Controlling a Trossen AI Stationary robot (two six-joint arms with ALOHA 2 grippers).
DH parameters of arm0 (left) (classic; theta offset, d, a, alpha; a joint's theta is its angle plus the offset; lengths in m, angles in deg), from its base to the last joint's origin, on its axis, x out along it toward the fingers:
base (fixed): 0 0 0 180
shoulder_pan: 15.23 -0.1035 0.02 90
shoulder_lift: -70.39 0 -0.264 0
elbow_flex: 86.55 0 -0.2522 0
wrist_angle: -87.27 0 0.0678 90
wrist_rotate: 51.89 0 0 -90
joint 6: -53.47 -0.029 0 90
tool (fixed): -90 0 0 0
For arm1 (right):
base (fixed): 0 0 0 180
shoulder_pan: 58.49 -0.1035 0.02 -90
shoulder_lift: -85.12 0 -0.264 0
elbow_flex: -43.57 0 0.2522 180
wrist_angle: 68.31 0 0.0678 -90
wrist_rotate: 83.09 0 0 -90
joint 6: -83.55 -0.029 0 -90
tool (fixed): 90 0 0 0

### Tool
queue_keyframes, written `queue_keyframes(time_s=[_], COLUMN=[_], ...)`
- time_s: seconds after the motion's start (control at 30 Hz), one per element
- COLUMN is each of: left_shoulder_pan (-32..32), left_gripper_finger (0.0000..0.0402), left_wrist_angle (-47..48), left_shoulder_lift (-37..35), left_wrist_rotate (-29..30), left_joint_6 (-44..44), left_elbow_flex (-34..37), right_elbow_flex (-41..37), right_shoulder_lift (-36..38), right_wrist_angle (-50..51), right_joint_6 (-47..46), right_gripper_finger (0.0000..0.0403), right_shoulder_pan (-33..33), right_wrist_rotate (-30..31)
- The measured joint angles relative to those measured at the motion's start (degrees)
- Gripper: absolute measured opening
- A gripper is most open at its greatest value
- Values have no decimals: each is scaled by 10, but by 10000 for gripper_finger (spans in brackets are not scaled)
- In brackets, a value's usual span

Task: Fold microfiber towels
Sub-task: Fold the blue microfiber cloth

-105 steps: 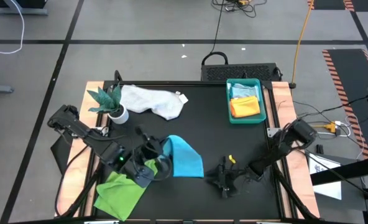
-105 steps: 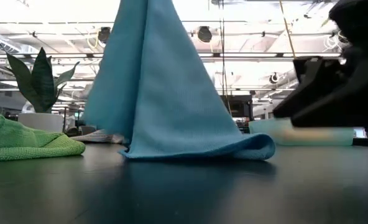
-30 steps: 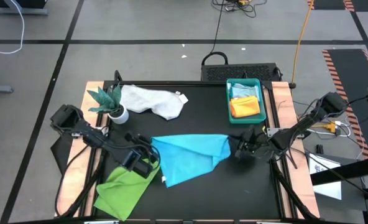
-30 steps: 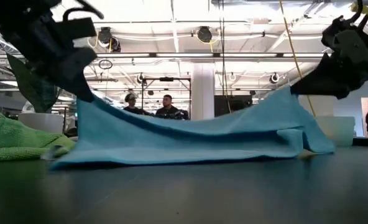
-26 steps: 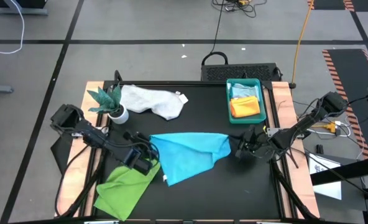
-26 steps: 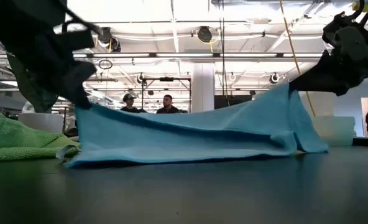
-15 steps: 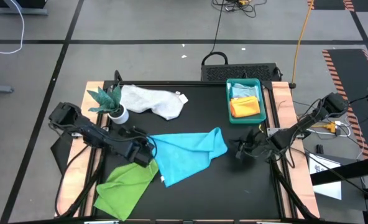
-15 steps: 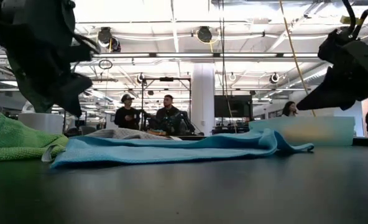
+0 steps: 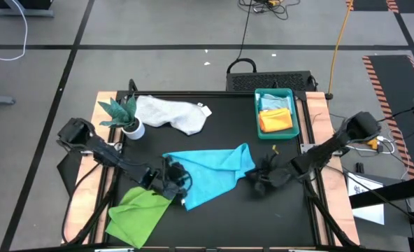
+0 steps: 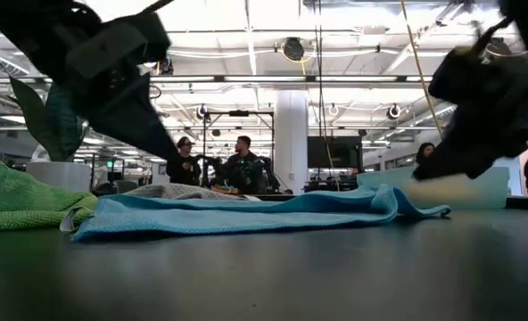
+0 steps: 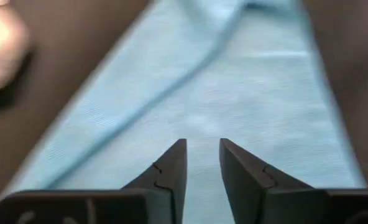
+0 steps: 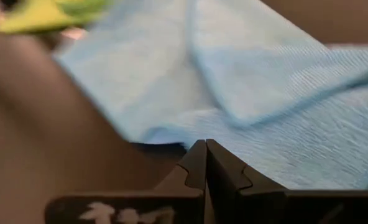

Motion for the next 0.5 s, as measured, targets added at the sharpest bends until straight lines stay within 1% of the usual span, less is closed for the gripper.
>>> queue_keyframes(time_s=[0.07,0.13,0.2,0.3,0.4,0.47,0.5], left_shoulder_pan=[-2,-4,-4,8,29,45,53], left_gripper_finger=[78,64,50,31,12,4,4], left_wrist_angle=[-30,-24,-11,-6,-46,-93,-121], left_shoulder_lift=[26,51,78,96,96,87,79], left_wrist_rotate=[-27,-50,-78,-82,-93,-109,-108], left_joint_6=[-21,-24,-12,32,67,62,51], left_elbow_flex=[-2,0,-1,-3,-2,1,2], right_elbow_flex=[18,34,51,68,90,105,113], right_shoulder_lift=[-32,-47,-42,-8,48,84,103], right_wrist_angle=[34,89,162,290,445,532,553], right_joint_6=[-19,-37,-56,-73,-106,-140,-154], right_gripper_finger=[0,0,0,0,0,0,0], right_shoulder_pan=[21,44,62,70,69,67,66], right_wrist_rotate=[-6,-35,-67,-88,-54,-7,17])
